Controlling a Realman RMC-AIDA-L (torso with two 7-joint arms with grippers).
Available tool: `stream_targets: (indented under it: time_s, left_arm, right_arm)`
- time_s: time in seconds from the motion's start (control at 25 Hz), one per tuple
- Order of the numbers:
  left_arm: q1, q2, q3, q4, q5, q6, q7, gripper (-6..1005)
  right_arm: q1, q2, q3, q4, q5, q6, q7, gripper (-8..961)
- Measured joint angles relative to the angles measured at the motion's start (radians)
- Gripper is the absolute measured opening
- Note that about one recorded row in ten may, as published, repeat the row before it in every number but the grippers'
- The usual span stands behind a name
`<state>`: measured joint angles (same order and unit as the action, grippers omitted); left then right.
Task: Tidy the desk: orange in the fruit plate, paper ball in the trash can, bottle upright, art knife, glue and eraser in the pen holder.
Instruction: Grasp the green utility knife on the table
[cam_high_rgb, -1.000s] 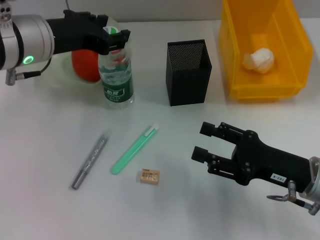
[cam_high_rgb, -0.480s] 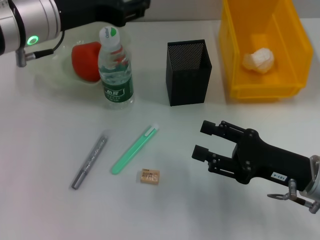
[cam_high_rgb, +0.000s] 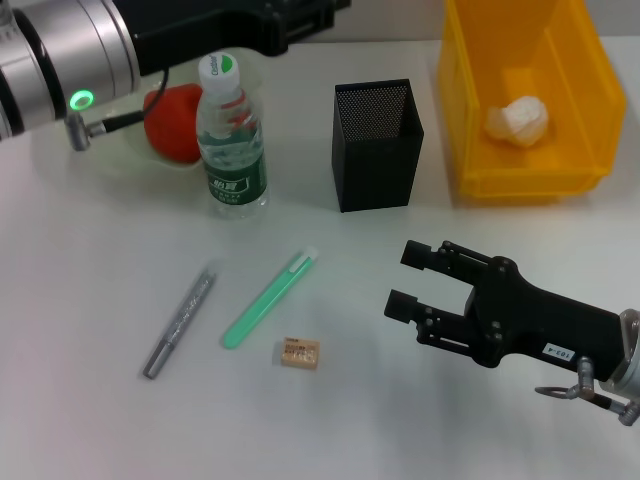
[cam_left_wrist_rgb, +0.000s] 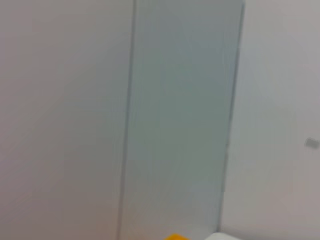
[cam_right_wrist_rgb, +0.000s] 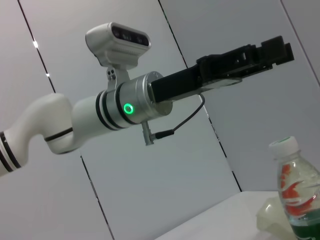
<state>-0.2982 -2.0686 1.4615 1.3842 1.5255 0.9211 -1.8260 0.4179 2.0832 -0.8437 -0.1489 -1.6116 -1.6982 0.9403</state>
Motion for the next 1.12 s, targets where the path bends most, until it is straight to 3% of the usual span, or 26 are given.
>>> stream_targets:
  time_s: [0.28, 0.64, 0.92, 1.12]
  left_arm:
    - [-0.006, -0.001, -0.038, -0.104, -0.14, 0.181, 0.159, 575]
    - [-0.024, -0.001, -0.056, -0.296, -0.16, 0.477, 0.387, 573]
    - [-0.03, 0.001, -0.13, -0.476, -0.159, 0.624, 0.45, 572]
    - [-0.031, 0.017, -0.195, -0.594, -0.152, 0.684, 0.5, 571]
  right_arm:
    - [0.004, 0.0, 0.0, -0.003, -0.002, 0.0, 0.0, 737]
    - [0.002, -0.003, 0.0, -0.011, -0.004, 0.0, -0.001, 736]
    - [-0.046, -0.006, -0.001, -0.14, -0.045, -0.003, 0.073, 736]
    - [-0.065, -0.006, -0.001, -0.226, -0.113, -0.03, 0.125, 736]
